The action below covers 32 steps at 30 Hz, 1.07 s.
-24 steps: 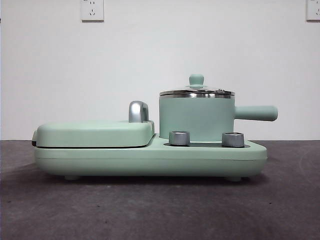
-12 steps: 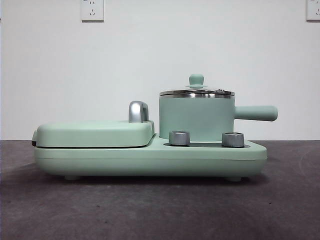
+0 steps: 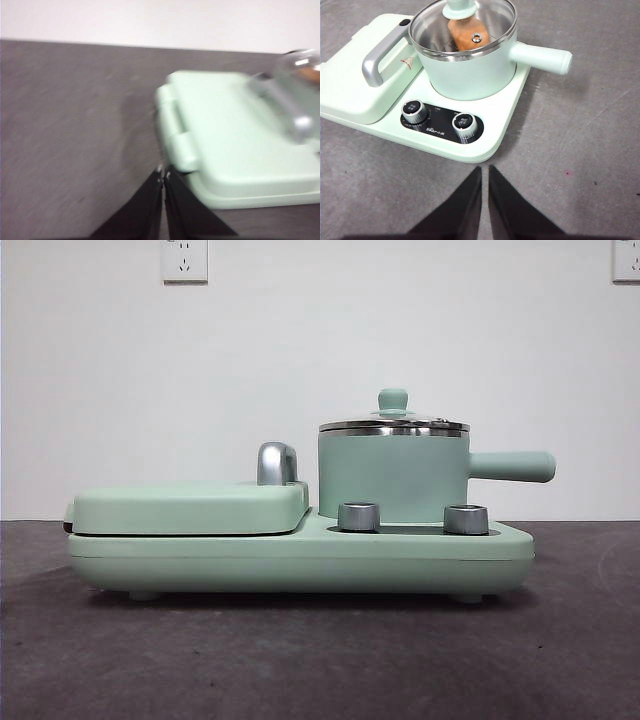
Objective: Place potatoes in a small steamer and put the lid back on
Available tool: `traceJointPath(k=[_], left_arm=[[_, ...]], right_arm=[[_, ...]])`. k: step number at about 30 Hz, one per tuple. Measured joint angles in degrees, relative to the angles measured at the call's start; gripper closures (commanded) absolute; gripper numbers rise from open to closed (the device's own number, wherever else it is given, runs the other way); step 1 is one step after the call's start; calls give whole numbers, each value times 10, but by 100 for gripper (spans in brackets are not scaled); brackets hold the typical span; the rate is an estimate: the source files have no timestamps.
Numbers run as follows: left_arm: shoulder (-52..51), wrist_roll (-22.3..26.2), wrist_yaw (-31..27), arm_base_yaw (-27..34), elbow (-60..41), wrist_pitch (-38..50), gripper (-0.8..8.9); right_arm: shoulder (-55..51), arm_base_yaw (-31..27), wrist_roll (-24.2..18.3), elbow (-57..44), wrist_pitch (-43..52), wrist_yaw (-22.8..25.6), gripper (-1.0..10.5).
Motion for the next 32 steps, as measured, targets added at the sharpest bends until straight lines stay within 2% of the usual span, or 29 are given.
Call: traceJointPath(k=[4,10,14,19,32], left_arm=[[-61,-3,0,62,-101,53,807],[-134,-7,0,115,-175,121,807],[-133,0,0,120,-215,167,807],[-133,7,1,120,-217,183,807],[-133,12,1,120,-217,183,807]], right_arm=[[0,0,0,0,0,0,928],[0,0,0,0,0,0,928],[0,0,0,0,0,0,928],[0,0,0,0,0,0,928],[0,0,0,0,0,0,928]])
